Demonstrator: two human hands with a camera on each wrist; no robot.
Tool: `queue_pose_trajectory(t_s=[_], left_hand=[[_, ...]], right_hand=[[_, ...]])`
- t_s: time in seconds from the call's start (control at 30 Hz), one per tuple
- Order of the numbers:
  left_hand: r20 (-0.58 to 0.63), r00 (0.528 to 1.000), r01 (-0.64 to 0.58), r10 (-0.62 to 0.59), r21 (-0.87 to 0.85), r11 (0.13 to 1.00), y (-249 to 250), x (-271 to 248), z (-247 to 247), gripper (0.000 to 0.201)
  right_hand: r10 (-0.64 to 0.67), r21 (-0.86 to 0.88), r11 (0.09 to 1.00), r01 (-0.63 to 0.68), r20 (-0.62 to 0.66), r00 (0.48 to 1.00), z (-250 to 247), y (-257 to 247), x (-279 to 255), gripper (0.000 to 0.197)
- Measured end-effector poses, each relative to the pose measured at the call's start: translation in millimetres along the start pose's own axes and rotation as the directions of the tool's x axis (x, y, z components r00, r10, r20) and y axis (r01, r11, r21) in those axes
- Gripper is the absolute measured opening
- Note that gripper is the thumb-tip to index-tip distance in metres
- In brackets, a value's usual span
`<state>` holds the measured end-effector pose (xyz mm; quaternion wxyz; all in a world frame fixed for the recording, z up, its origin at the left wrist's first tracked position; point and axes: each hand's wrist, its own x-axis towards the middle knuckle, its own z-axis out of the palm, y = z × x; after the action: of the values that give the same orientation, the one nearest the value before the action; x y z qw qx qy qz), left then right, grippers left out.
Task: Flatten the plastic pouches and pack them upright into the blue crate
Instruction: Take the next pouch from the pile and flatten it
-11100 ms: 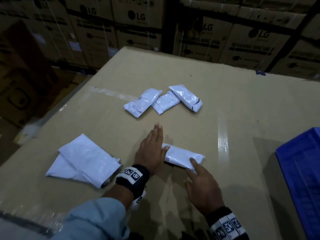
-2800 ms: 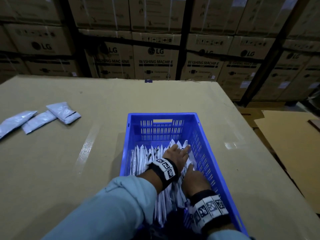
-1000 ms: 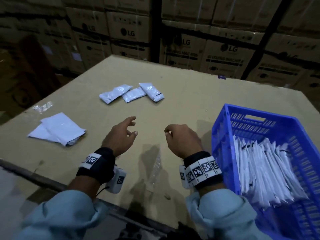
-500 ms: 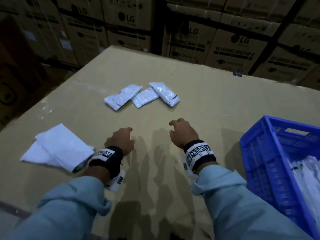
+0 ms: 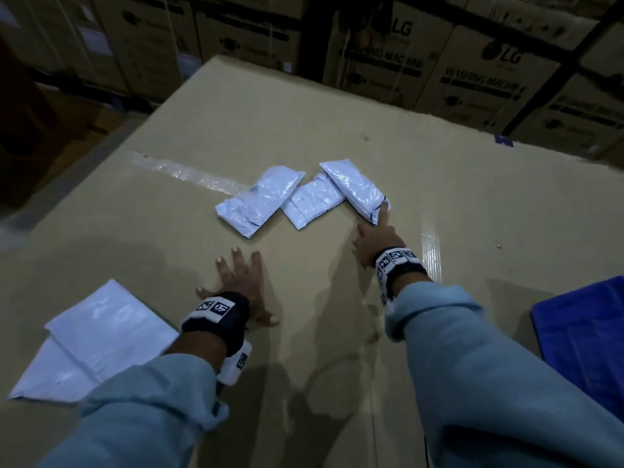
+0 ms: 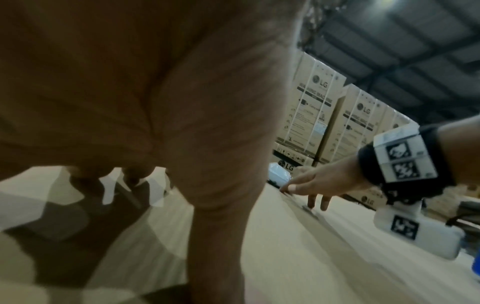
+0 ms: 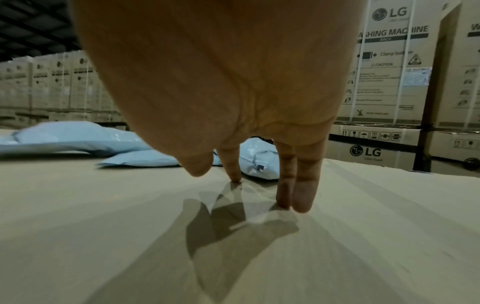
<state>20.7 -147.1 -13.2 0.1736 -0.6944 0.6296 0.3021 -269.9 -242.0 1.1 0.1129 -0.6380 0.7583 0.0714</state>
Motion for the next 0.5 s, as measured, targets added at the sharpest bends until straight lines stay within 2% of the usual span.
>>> queue_pose_trajectory(t_s=[0.1,0.2,0.23,0.27,0.33,0.37,0.43,0.5], left_hand=[[0.041,0.999,0.022,-0.023,0.01,1.0,7.9,4.0,-6.9,0.161],[0.059,0.998,0.014,-0.015,0.02,1.0,8.1,7.0,-7.4,0.162],[0.064,0.998,0.011,-0.013,0.031,0.999,8.0,6.7,-6.7,0.163],[0.065,0.998,0.011,-0.014,0.039,0.999,8.2,6.8,-5.9,0.163],[0.053,0.999,0.007,-0.01,0.047,0.999,8.8,7.7,-4.4,0.163],[0.042,0.999,0.0,-0.002,0.045,0.999,8.8,7.8,-4.2,0.163],[0.022,1.0,-0.008,0.007,0.027,1.0,6.4,5.1,-4.3,0.161],[-0.002,1.0,-0.022,0.022,0.01,1.0,2.9,-0.7,-4.8,0.158]], right_hand=[[-0.011,0.023,1.0,0.012,-0.026,1.0,6.4,2.7,29.6,0.046],[0.063,0.111,0.992,-0.06,-0.024,0.998,9.3,4.7,43.8,0.079],[0.072,0.107,0.992,-0.068,-0.036,0.997,9.8,4.4,42.5,0.077],[0.065,0.067,0.996,-0.059,-0.083,0.994,9.0,2.5,38.0,0.067],[0.018,-0.023,0.999,-0.023,-0.219,0.976,6.4,-0.7,24.4,0.048],[0.002,-0.04,0.999,-0.013,-0.27,0.963,3.0,-2.4,15.0,0.044],[0.023,0.019,1.0,-0.017,-0.352,0.936,-6.4,-5.1,-10.0,0.041],[0.102,0.159,0.987,-0.037,-0.42,0.902,-15.9,-2.6,-41.3,0.042]])
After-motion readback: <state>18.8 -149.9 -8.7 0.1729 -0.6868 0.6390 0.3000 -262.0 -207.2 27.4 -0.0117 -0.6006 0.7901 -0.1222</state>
